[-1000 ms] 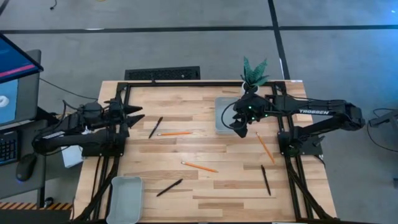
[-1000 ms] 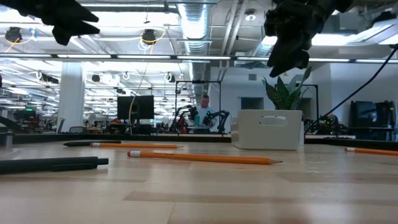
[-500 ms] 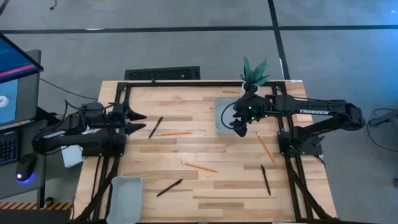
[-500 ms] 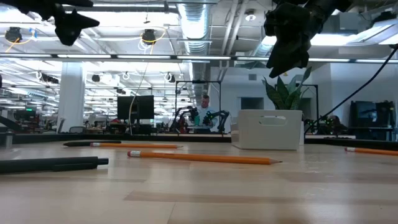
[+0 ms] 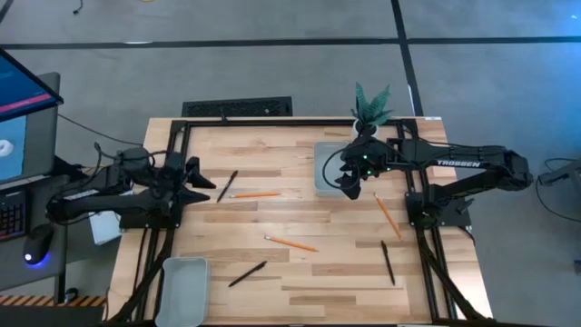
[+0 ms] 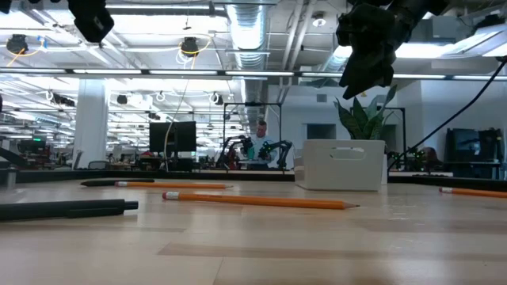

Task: Sort pens & pencils
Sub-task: Move the bottom gray bin to the top of the table

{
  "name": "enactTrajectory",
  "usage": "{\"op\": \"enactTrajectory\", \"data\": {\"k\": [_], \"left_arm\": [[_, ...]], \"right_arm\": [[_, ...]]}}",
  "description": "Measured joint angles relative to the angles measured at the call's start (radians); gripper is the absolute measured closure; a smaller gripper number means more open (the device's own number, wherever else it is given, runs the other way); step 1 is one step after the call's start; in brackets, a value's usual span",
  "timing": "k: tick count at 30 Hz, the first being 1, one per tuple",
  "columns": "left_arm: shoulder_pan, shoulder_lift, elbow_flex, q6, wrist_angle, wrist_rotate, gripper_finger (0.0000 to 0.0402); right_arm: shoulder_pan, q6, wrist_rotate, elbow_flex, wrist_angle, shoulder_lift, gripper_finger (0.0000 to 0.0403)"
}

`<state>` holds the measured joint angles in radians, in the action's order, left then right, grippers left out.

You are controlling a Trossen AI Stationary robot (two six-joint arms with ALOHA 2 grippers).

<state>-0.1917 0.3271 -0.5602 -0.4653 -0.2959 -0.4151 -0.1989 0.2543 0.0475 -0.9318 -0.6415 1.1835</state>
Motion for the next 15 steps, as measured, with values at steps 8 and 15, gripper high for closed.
{"op": "enactTrajectory", "data": {"k": [8, 15], "left_arm": [[0.000, 0.000, 0.000, -0.021, 0.001, 0.023, 0.0201], [0.000, 0.000, 0.000, -0.089, 0.000, 0.019, 0.0201]], "right_arm": [[0.000, 0.000, 0.000, 0.000, 0.000, 0.000, 0.0154], [0.000, 0.000, 0.000, 0.000, 0.000, 0.000, 0.0154]]}}
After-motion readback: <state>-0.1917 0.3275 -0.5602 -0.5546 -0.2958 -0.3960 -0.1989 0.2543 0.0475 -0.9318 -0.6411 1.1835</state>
